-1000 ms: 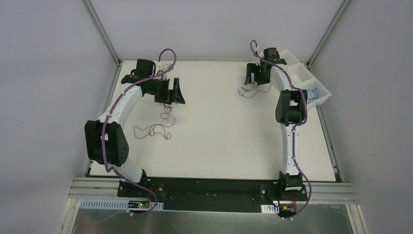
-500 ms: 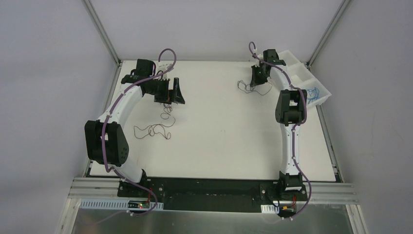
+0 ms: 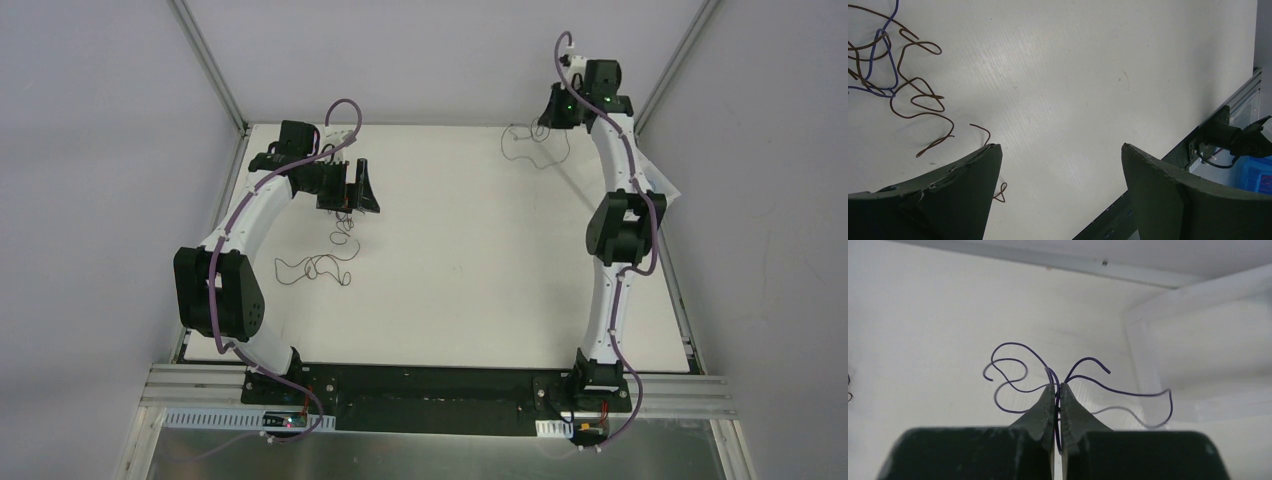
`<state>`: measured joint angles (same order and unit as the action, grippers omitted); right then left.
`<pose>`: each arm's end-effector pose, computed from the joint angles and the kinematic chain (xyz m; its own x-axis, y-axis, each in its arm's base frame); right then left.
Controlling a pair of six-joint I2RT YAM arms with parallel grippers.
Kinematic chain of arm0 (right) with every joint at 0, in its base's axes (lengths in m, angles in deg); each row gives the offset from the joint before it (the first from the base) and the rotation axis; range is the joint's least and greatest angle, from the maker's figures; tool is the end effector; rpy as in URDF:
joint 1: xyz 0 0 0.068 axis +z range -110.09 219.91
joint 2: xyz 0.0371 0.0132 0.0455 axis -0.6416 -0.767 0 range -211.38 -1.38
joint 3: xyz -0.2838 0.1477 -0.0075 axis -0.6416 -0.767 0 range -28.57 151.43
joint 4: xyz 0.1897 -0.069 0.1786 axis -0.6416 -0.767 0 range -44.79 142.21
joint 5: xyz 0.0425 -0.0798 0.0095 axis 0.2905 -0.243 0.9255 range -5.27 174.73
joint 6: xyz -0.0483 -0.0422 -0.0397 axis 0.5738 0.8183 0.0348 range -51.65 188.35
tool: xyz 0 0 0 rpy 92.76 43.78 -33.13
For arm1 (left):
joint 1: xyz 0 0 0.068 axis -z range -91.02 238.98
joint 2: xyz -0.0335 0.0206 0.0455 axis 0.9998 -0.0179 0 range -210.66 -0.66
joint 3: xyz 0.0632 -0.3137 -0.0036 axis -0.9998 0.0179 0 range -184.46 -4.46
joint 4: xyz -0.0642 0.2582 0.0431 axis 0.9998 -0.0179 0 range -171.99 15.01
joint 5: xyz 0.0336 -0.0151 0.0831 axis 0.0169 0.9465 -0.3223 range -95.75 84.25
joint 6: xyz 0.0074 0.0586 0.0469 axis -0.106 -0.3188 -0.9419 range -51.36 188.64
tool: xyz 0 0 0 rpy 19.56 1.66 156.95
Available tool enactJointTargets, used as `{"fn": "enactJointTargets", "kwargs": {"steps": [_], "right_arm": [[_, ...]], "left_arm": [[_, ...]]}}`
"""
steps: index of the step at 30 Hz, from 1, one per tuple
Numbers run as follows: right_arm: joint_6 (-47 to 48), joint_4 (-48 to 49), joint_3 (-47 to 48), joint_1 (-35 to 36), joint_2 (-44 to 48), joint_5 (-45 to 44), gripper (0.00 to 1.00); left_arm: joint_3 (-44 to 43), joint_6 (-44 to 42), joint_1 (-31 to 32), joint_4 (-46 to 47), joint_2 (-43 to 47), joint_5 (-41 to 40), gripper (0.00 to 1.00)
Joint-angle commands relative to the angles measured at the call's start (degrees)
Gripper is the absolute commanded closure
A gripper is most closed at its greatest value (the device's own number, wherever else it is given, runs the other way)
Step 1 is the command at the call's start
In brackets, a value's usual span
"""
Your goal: Untangle the cables
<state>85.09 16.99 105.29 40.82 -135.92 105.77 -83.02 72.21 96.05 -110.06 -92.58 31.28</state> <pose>0.6011 0.0323 0.3151 -0.4735 -0.2763 -0.8364 -0.4614 0.8866 -0.0317 0.3664 -0.0841 0.3323 -0.7717 0.0457 -0.6343 0.4478 0.7473 -0.4909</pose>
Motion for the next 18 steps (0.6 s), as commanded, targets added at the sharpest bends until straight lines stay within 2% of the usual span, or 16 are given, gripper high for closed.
{"fn": "enactJointTargets", "kwargs": {"steps": [1, 4, 11, 18], "right_arm": [[1.3, 4.2, 6.2, -2.2, 3.0, 3.9, 1.00], [3.3, 6.0, 8.6, -2.9, 2.1, 6.1, 1.00], [8.6, 18.4, 8.1, -4.6, -0.1, 9.4, 1.00], [13.5, 23.0, 11.8, -5.8, -6.1, 9.7, 1.00]], "left_arm": [[-2.5, -0.3, 0.1, -0.6, 0.6, 1.1, 0.07], [-2.6, -0.3, 0.0, -0.6, 0.4, 1.1, 0.07], [-2.6, -0.4, 0.0, -0.7, 0.1, 0.8, 0.07], [-2.6, -1.0, 0.1, -1.7, -0.3, 0.2, 0.07]]}}
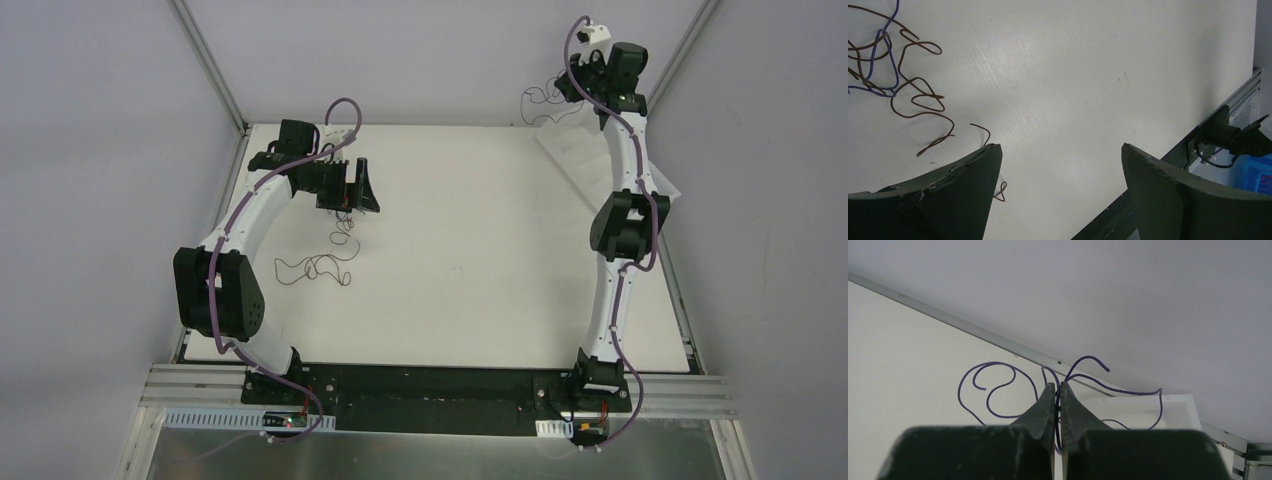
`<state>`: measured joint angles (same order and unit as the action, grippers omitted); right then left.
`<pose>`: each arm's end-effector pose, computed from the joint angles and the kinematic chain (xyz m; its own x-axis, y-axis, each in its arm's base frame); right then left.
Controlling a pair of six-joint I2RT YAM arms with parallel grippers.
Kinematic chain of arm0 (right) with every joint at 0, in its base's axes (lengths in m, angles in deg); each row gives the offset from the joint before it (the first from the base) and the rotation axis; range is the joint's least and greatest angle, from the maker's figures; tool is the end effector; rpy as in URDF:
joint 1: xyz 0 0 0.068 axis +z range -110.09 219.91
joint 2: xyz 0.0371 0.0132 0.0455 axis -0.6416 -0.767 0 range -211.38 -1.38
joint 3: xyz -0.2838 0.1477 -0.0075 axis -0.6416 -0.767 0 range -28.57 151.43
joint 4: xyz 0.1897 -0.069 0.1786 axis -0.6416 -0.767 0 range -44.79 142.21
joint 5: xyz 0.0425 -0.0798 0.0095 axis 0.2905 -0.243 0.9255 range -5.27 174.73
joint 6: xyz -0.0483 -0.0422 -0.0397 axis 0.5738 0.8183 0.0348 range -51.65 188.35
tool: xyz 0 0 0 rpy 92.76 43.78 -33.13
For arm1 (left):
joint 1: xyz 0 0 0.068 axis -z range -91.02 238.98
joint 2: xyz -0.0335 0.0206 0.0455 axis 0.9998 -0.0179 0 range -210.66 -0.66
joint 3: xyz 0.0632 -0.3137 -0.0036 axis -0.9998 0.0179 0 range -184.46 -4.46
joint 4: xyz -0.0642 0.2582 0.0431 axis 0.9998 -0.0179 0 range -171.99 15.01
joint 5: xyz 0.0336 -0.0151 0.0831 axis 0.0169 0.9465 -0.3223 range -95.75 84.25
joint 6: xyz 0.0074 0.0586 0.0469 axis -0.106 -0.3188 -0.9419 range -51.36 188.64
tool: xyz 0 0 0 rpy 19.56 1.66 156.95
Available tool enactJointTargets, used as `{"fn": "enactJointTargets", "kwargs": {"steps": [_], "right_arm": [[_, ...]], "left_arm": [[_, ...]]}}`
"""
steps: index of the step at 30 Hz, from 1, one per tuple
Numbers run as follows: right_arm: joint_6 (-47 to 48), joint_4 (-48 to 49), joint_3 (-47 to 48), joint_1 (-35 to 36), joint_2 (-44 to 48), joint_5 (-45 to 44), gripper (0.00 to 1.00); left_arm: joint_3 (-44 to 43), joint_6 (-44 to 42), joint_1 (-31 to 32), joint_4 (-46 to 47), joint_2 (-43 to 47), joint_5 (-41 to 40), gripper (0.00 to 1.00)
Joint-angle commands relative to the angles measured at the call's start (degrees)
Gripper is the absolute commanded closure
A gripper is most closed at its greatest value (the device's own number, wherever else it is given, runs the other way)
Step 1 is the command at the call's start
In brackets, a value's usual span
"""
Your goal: Untangle the cables
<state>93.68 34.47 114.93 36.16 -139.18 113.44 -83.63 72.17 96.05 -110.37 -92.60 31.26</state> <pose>0.6255 -0.0105 0.3813 -0.0121 -0.3752 -0.9269 -0.4608 0.8247 -0.3278 0.3669 -0.0841 0.3354 -0.7683 0.0459 -0.6384 0.4506 0.7472 -0.4886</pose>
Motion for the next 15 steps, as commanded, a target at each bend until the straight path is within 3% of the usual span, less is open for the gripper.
{"fn": "enactJointTargets", "kwargs": {"steps": [1, 15], "right_arm": [[5.8, 6.3, 1.7, -1.2, -3.4, 2.0, 1.00], [12.0, 10.6, 1.5, -5.6, -10.2, -5.3, 1.00]], "left_arm": [[-2.0, -1.1, 0.0, -1.6, -0.4, 0.2, 0.07], [-3.0, -2.4, 0.0, -4.4, -1.6, -1.0, 0.07]]}}
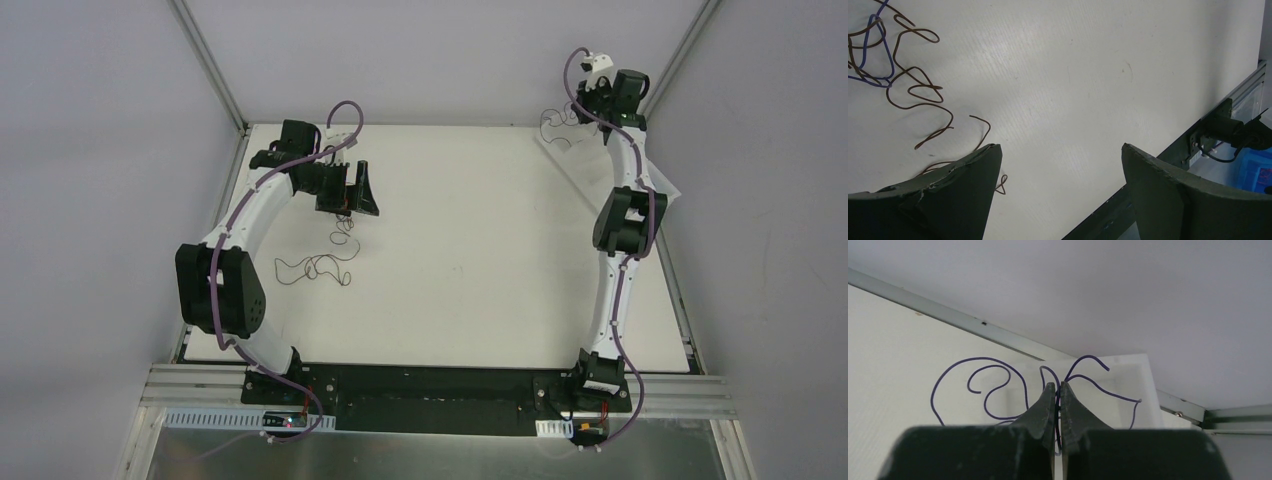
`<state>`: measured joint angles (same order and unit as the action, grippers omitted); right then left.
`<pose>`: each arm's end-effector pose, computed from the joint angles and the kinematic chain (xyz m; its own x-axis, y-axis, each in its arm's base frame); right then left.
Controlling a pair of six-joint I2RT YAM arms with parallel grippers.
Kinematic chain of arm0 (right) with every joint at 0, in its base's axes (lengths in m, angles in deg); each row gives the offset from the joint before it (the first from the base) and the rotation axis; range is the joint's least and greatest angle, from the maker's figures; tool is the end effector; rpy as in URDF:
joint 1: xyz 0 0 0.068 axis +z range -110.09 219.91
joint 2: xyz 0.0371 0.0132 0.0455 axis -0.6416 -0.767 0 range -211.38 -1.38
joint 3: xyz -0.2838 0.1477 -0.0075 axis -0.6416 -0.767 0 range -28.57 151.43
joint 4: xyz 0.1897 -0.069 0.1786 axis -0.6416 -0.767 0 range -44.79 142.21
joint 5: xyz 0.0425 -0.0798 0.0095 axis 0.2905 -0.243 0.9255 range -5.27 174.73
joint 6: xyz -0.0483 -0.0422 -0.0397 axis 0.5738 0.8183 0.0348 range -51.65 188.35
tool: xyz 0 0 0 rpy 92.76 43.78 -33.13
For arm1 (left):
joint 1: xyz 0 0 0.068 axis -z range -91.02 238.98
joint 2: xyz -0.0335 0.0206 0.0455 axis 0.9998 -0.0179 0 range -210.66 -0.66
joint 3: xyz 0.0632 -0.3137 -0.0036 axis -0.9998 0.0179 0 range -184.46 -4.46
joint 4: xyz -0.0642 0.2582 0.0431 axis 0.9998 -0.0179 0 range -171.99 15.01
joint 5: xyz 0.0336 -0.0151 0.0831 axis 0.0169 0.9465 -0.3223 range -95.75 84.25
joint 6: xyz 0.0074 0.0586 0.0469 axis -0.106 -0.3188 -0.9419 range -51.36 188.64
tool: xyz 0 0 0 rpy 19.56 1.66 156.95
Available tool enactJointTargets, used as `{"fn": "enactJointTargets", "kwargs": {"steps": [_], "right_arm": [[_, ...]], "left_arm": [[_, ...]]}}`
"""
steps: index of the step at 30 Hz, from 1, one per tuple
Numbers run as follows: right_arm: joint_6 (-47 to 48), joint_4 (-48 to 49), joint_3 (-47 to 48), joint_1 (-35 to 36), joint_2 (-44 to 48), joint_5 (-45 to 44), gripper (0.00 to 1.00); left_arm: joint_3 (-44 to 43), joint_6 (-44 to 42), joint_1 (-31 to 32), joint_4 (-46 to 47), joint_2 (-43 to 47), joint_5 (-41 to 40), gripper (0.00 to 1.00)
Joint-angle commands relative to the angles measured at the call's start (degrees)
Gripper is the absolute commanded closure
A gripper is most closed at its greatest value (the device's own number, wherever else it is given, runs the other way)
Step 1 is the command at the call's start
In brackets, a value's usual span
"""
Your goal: Untangle the cables
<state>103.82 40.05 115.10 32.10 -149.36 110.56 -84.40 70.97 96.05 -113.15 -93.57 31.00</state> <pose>0.6658 -0.0634 0.2828 -0.0596 -0.5189 -0.8527 -0.4004 0.7949 -0.4558 0.3674 -0.0839 0.3299 -0.7911 0.0654 -0.6082 0.4396 0.7521 -0.4909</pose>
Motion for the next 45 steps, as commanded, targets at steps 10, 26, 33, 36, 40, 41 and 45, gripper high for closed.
{"fn": "enactJointTargets", "kwargs": {"steps": [10, 26, 33, 36, 40, 41, 45], "right_arm": [[4.8, 7.8, -1.4, -3.6, -0.7, -7.7, 1.00], [13.5, 3.8, -5.2, -3.0, -1.0, -10.0, 0.89], [10.3, 4.2, -7.1, -2.5, 2.0, -8.4, 0.66], [7.9, 4.5, -7.7, -2.5, 3.7, -7.6, 0.47], [3.3, 5.5, -9.5, -2.4, 7.3, -4.8, 0.19], [2.0, 5.7, -10.0, -2.4, 8.1, -4.2, 0.13], [-2.9, 5.7, -11.8, -2.1, 12.2, -1.9, 0.04]], "left_arm": [[-3.9, -1.5, 0.0, -2.5, -2.2, -0.8, 0.07], [-4.1, -1.6, 0.0, -2.9, -2.6, -0.8, 0.07], [-4.1, -1.7, 0.0, -2.8, -2.5, -0.7, 0.07], [-4.3, -1.7, 0.0, -2.9, -2.5, -0.7, 0.07], [-5.0, -1.4, 0.0, -2.8, -2.8, -0.7, 0.06], [-5.3, -1.2, -0.1, -2.8, -2.8, -1.0, 0.05], [-7.8, -0.9, -0.8, -2.4, -3.5, -4.3, 0.04]]}}
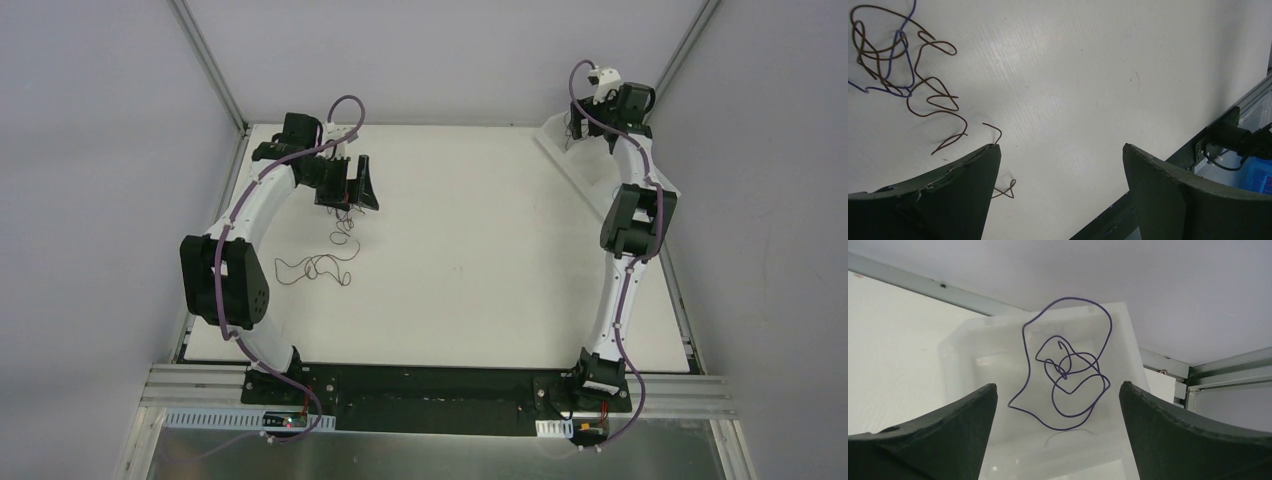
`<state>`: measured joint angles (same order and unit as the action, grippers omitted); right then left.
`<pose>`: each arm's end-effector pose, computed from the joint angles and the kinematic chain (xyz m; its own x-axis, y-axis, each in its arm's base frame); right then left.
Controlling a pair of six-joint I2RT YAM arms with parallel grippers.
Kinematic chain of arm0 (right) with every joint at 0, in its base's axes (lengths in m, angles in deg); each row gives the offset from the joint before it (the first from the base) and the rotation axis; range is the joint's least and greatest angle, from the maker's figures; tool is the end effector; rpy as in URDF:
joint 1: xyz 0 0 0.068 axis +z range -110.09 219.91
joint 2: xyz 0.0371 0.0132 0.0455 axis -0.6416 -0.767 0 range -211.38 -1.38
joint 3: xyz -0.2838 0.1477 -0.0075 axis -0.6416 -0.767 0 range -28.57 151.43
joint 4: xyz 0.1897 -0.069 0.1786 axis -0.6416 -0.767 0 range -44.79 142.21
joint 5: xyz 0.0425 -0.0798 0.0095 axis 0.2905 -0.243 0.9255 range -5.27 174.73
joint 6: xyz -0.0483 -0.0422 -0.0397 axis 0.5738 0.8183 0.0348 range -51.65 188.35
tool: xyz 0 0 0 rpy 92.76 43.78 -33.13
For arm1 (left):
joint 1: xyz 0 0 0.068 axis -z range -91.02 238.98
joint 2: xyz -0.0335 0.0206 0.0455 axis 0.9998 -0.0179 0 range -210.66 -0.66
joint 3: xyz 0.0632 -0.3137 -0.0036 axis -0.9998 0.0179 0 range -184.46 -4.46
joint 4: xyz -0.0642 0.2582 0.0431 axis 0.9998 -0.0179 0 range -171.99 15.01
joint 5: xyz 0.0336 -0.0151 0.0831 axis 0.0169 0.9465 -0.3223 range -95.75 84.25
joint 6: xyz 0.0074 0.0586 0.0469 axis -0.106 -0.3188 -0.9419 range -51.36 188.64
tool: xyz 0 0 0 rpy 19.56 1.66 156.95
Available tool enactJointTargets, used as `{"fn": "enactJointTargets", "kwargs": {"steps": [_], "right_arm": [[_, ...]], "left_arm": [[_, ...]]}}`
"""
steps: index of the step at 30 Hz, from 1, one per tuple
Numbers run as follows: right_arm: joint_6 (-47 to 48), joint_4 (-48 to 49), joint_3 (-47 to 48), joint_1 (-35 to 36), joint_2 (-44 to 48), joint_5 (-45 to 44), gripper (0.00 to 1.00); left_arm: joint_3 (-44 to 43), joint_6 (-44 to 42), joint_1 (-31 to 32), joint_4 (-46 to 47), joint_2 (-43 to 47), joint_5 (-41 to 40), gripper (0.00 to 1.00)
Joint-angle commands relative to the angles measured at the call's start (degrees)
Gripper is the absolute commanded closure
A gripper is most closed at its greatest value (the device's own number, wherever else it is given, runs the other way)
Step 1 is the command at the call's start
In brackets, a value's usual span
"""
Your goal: Untangle the cables
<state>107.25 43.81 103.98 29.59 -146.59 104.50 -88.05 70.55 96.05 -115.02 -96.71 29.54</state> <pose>0.6553 -0.0975 0.2467 -0.1860 -0.5667 -0.8026 -0.3324 0.8050 -0.4914 0.3827 -0.0845 0.3283 -0.8017 0.0721 -0.5934 0.4233 0.7695 -0.4783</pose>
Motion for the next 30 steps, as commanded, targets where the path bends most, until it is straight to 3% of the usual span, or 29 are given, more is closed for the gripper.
{"fn": "enactJointTargets", "kwargs": {"steps": [1, 6, 10, 16, 22, 30], "right_arm": [[-7.4, 1.8, -1.4, 0.5, 10.3, 4.7, 0.02], [-10.2, -1.0, -3.4, 1.7, 14.6, 5.2, 0.01], [-13.5, -9.0, -4.0, 2.7, 18.5, 6.9, 0.01], [-15.9, -21.2, -9.8, 5.0, 25.5, 9.8, 0.01], [-16.3, -26.5, -18.7, 5.4, 32.2, 12.9, 0.01], [-14.6, -33.8, -20.8, 5.4, 34.6, 18.0, 0.01]], "left_arm": [[-5.2, -0.1, -1.4, -0.3, -0.7, -3.7, 0.03], [-8.8, 0.7, -4.6, 0.7, -3.7, -11.4, 0.04], [-10.5, -1.4, -5.7, 0.7, -7.8, -16.7, 0.07], [-13.2, -4.7, -6.7, 1.8, -16.6, -15.9, 0.13], [-18.6, -6.4, -6.7, 5.3, -23.7, -14.1, 0.19], [-18.8, -21.5, -6.7, 6.1, -22.2, -13.2, 0.21]]}}
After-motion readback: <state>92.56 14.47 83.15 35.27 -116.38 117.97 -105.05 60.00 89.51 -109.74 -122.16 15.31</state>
